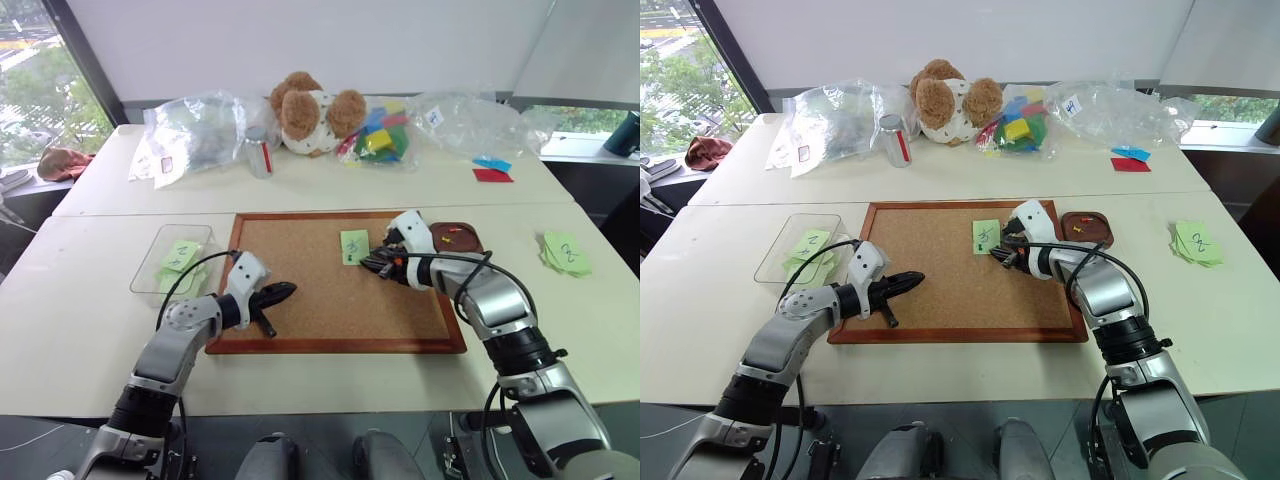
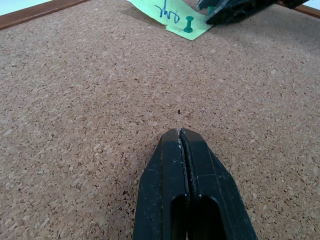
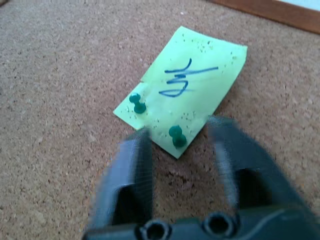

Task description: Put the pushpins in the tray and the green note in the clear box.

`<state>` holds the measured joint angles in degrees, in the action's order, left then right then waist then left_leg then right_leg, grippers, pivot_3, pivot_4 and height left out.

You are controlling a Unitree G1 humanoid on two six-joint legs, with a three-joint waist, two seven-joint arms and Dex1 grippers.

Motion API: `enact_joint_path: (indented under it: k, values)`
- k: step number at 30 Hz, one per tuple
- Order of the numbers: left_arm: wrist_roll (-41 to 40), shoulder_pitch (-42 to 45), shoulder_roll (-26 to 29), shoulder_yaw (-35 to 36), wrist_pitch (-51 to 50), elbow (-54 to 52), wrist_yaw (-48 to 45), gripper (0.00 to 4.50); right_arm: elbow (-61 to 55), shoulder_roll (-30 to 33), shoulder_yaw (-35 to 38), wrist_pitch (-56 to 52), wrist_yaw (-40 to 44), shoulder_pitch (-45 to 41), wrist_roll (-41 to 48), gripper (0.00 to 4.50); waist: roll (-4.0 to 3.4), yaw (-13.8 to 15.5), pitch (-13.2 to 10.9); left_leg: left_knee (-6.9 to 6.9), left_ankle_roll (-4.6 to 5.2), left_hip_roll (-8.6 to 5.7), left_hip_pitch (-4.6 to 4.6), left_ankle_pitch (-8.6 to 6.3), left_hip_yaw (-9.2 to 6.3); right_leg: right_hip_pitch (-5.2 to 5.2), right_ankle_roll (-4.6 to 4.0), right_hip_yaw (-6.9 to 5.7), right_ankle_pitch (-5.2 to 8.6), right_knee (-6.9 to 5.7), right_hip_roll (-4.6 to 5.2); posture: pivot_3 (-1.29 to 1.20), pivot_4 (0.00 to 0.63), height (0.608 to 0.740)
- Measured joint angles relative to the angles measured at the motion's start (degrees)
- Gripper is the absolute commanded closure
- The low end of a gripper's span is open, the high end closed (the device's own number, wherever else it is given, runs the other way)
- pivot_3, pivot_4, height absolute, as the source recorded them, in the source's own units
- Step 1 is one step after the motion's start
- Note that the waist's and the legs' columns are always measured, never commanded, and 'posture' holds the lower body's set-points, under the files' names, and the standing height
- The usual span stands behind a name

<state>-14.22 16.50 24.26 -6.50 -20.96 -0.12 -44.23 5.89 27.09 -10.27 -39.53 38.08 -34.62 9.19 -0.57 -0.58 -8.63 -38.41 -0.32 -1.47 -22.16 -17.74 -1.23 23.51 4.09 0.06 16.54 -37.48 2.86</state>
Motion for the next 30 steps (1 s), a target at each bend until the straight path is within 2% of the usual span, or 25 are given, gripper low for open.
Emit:
enact_joint_path:
  k: [9, 20, 23, 30]
  values:
    - [0.1, -0.1, 0.1, -0.7, -0.1, -0.2, 0.6, 4.5, -1.9, 0.5, 0.4, -2.7, 0.0, 0.0, 0.4, 4.46, 0.0, 0.1, 0.0, 0.0, 0.0, 0.0, -0.01, 0.0, -0.01, 0.01, 0.0, 0.0, 0.0, 0.0, 0.01, 0.0, 0.15, 0.74]
    - [0.1, 0.1, 0.2, -1.3, -1.1, -0.5, 0.6, 4.5, -8.3, 3.9, 9.3, -7.7, -1.7, -5.2, 3.5, 4.46, 0.04, 0.0, 0.0, 0.0, 0.01, 0.0, 0.06, -0.01, -0.03, -0.05, 0.0, 0.0, 0.0, 0.0, 0.02, 0.0, 0.15, 0.74]
    - [0.1, 0.3, 0.2, -1.4, -1.1, -0.3, 0.7, 4.5, -4.6, 5.2, 11.4, -7.1, -3.2, -6.3, 3.2, 4.46, 0.04, 0.0, 0.0, 0.0, 0.01, -0.01, 0.06, -0.01, -0.02, -0.07, 0.0, 0.0, 0.0, 0.0, 0.04, 0.0, 0.15, 0.74]
    - [0.1, 0.6, 0.4, -1.5, -1.1, 0.1, 0.5, 4.5, 12.5, 10.4, 15.2, 0.7, -6.7, -9.5, -0.1, 4.46, 0.04, 0.1, 0.0, 0.0, 0.01, -0.01, 0.09, -0.01, 0.01, -0.1, 0.0, 0.0, 0.0, 0.0, 0.04, 0.0, 0.15, 0.74]
